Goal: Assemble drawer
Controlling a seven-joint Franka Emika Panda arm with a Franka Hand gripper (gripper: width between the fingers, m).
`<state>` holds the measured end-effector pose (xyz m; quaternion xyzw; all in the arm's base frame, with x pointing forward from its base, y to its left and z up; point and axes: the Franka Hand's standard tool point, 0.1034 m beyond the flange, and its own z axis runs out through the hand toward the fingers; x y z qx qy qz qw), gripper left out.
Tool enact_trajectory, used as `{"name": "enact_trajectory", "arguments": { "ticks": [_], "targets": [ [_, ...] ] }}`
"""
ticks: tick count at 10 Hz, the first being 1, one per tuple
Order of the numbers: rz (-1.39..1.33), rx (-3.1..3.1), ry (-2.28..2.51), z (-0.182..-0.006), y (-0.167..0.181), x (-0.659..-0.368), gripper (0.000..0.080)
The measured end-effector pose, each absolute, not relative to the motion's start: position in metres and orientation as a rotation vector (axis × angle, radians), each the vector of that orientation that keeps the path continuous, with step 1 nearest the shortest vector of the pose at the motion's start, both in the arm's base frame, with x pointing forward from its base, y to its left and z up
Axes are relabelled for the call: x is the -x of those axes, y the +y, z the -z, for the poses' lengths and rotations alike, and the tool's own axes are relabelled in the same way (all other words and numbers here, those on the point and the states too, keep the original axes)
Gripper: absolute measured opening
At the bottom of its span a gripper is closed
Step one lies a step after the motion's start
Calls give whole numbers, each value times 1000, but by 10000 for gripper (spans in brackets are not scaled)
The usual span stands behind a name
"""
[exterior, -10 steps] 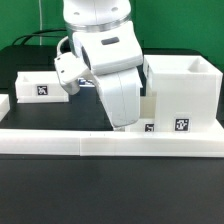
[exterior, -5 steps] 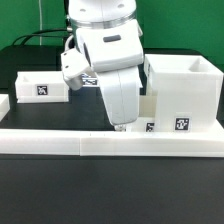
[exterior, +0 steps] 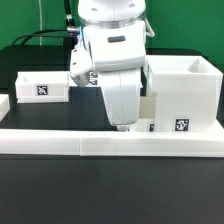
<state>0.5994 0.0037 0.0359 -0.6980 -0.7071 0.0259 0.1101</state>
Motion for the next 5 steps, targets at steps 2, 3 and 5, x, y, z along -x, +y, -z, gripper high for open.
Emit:
{"name": "enact_trajectory", "arguments": {
  "ticks": [2, 3, 5],
  "targets": [
    [-99, 2077, -2043, -48, 4, -602, 648],
    [-99, 2102, -2026, -53, 7, -604, 648],
    [-101, 2096, -2027, -50, 5, -602, 648]
  ]
}}
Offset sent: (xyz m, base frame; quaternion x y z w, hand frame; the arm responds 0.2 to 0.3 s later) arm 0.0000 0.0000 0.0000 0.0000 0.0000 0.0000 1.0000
